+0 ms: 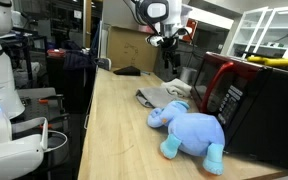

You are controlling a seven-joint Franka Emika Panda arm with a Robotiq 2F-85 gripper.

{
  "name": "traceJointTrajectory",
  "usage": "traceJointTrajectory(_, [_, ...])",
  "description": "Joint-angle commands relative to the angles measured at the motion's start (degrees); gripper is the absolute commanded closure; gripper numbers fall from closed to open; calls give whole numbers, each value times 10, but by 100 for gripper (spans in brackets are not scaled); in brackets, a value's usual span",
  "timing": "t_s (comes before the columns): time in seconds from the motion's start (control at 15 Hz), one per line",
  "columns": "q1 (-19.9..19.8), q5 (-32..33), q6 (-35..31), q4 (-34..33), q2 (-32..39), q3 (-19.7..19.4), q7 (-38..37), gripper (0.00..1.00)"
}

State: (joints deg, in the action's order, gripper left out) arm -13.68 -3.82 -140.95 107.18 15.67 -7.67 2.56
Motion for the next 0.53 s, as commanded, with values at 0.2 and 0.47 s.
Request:
traceJointTrajectory(0.2, [23, -28, 13, 47, -16, 29, 43, 0])
traceJointTrajectory(0.47, [25, 11, 12, 58, -2, 13, 36, 42])
